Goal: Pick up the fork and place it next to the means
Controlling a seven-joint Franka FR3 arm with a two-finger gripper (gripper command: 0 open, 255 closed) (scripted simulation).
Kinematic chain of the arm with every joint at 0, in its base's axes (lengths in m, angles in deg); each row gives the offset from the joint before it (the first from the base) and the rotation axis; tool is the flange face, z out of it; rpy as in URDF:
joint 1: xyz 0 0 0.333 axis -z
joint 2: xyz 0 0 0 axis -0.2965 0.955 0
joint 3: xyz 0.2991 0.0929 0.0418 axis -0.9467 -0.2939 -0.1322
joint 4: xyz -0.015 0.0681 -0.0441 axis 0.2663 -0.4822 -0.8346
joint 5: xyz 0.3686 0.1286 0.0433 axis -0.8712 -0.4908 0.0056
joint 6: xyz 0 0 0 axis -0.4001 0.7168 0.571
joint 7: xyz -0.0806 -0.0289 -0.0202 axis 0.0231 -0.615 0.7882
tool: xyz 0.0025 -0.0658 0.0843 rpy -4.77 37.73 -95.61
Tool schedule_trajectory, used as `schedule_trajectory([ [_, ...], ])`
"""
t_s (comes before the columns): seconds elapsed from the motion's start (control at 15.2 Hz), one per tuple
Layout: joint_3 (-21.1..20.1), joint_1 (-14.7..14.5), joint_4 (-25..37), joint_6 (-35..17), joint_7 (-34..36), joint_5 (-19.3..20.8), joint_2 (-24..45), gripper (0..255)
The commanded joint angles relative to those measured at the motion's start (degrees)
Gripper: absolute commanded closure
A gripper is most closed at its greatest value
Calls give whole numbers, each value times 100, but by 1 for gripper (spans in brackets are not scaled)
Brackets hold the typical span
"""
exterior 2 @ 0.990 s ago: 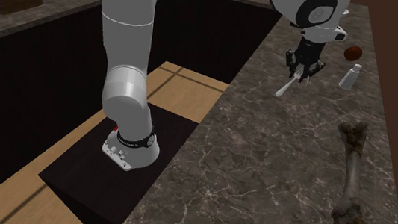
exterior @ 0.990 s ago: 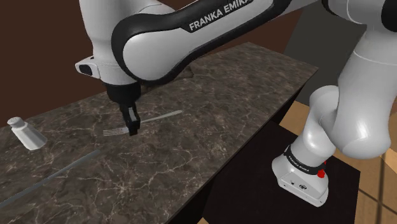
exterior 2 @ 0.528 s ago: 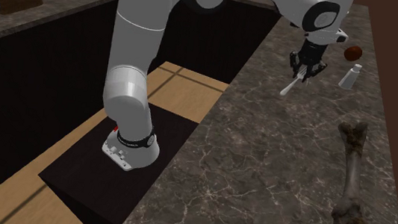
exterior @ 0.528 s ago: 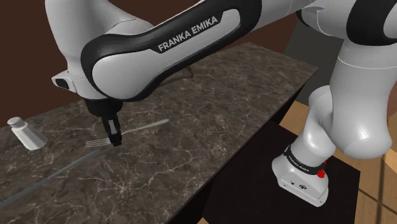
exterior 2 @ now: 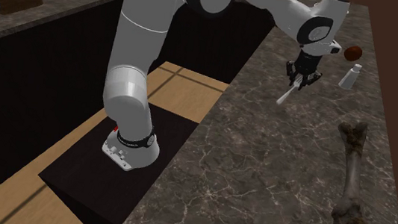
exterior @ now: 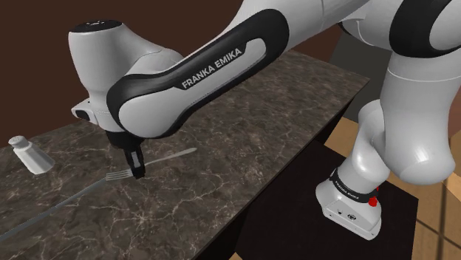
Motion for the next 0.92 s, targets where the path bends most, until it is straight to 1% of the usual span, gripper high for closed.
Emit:
schedule_trajectory([
  [0.0,3,-9,-78,-146,10,12,66,255],
  [0.59,6,-11,-102,-202,12,17,98,255],
  [0.66,6,-11,-102,-202,12,17,98,0],
  [0.86,6,-11,-102,-202,12,17,98,0],
])
